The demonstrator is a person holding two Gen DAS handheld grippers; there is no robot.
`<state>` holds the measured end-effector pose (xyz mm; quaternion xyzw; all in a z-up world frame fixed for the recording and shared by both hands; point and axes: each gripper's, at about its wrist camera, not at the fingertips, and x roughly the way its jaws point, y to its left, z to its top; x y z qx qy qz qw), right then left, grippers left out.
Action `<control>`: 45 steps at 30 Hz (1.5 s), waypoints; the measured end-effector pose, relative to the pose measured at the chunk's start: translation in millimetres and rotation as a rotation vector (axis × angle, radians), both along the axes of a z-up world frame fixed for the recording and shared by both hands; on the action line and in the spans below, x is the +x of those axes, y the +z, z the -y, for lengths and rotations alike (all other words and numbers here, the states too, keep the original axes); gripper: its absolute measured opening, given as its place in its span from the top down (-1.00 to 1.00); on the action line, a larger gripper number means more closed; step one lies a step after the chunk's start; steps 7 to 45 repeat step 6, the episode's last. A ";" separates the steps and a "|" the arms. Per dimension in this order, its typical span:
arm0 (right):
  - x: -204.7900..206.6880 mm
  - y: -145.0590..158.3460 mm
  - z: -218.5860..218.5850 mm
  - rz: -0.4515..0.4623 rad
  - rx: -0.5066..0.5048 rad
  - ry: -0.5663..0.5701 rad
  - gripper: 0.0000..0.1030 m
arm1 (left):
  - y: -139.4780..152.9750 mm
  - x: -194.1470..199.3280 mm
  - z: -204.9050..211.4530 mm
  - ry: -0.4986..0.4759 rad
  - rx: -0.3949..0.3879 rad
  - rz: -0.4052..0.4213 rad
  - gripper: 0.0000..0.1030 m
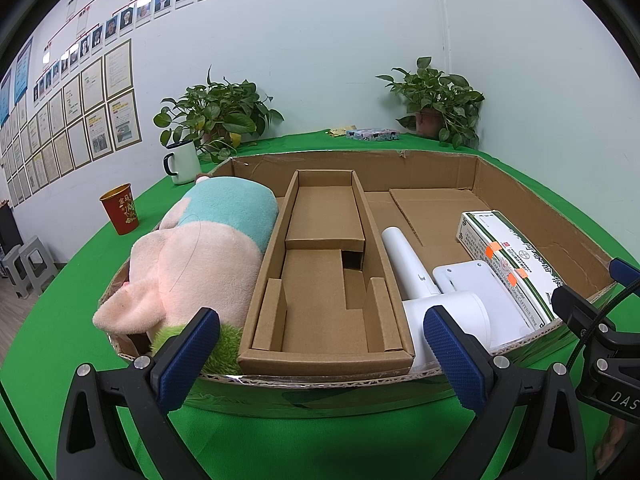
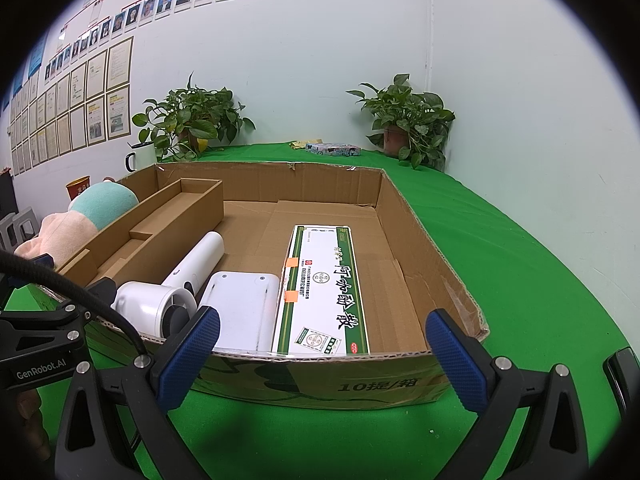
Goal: Organize objects
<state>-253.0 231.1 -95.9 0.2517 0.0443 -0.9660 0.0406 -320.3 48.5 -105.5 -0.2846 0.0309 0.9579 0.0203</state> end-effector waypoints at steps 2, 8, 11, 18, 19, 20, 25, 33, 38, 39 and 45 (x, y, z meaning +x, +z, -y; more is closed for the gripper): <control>0.0 0.0 -0.2 0.000 0.000 0.000 -0.98 | 0.4 0.2 0.4 0.000 0.000 0.000 -0.99; 0.0 0.0 0.0 0.000 0.000 0.000 -0.98 | -0.3 -1.2 0.0 0.002 -0.002 0.000 -1.00; 0.0 0.0 0.0 0.000 0.000 0.000 -0.98 | -0.3 -1.2 0.0 0.002 -0.002 0.000 -1.00; 0.0 0.0 0.0 0.000 0.000 0.000 -0.98 | -0.3 -1.2 0.0 0.002 -0.002 0.000 -1.00; 0.0 0.0 0.0 0.000 0.000 0.000 -0.98 | -0.3 -1.2 0.0 0.002 -0.002 0.000 -1.00; 0.0 0.0 0.0 0.000 0.000 0.000 -0.98 | -0.3 -1.2 0.0 0.002 -0.002 0.000 -1.00; 0.0 0.0 0.0 0.000 0.000 0.000 -0.98 | -0.3 -1.2 0.0 0.002 -0.002 0.000 -1.00; 0.0 0.0 0.0 0.000 0.000 0.000 -0.98 | -0.3 -1.2 0.0 0.002 -0.002 0.000 -1.00; 0.0 0.0 0.0 0.000 0.000 0.000 -0.98 | -0.3 -1.2 0.0 0.002 -0.002 0.000 -1.00; 0.0 0.0 0.0 0.000 0.000 0.000 -0.98 | -0.3 -1.2 0.0 0.002 -0.002 0.000 -1.00; 0.0 0.0 0.0 0.000 0.000 0.000 -0.98 | -0.3 -1.2 0.0 0.002 -0.002 0.000 -1.00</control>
